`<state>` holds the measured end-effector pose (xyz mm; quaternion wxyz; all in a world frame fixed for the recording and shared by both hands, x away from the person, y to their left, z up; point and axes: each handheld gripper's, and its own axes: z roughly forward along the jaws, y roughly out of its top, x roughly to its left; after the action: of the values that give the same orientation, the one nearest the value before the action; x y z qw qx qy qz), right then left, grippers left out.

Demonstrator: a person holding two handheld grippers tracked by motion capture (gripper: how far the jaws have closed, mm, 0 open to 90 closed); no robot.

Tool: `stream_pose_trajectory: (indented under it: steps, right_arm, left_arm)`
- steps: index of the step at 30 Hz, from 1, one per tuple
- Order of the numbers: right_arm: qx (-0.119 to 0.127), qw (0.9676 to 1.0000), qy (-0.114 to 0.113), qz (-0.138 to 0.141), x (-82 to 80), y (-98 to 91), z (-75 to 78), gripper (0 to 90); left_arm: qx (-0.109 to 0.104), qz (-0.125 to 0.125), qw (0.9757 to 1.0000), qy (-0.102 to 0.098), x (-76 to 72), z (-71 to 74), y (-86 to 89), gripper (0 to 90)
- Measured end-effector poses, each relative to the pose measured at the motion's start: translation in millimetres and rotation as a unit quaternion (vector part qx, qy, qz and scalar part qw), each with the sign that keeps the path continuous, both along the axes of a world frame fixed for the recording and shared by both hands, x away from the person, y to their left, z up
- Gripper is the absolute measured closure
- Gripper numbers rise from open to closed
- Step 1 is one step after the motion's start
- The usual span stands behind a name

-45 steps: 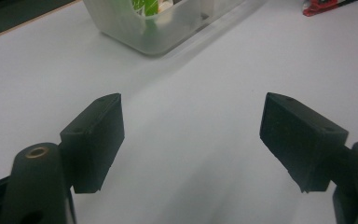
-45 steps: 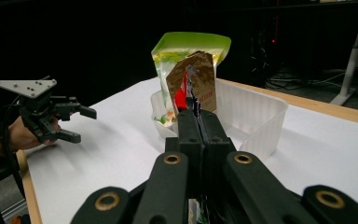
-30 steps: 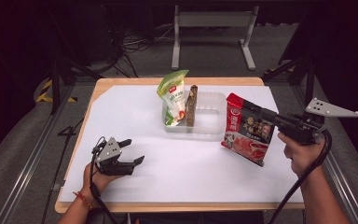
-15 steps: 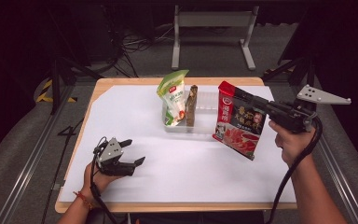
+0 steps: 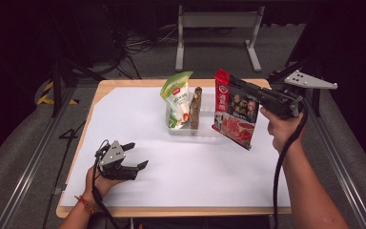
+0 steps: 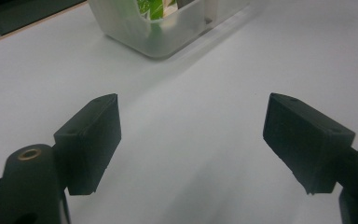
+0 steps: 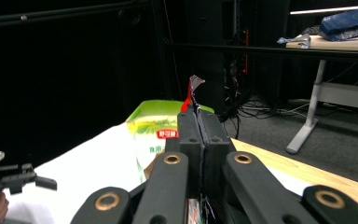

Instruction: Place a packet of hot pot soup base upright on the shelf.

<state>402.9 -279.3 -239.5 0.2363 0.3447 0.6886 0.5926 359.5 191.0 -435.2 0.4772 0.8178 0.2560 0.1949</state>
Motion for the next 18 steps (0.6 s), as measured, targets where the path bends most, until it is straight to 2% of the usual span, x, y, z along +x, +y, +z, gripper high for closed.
stream_pose_trajectory:
  steps: [5,13,18]
  right_arm:
    - [-0.002,0.9998,-0.001,-0.018,11.9,9.9,0.6,89.3]
    - [-0.006,0.9988,0.010,-0.047,34.4,23.2,-2.6,89.3]
    - [-0.003,0.9984,0.016,-0.055,50.6,32.7,-7.3,89.3]
  left_arm:
    - [0.000,-0.001,1.0000,-0.002,-0.8,0.3,-0.1,20.0]
    - [-0.001,-0.005,1.0000,-0.001,-0.5,0.4,-0.3,19.6]
    - [-0.002,-0.006,1.0000,-0.001,-0.6,0.2,0.1,19.5]
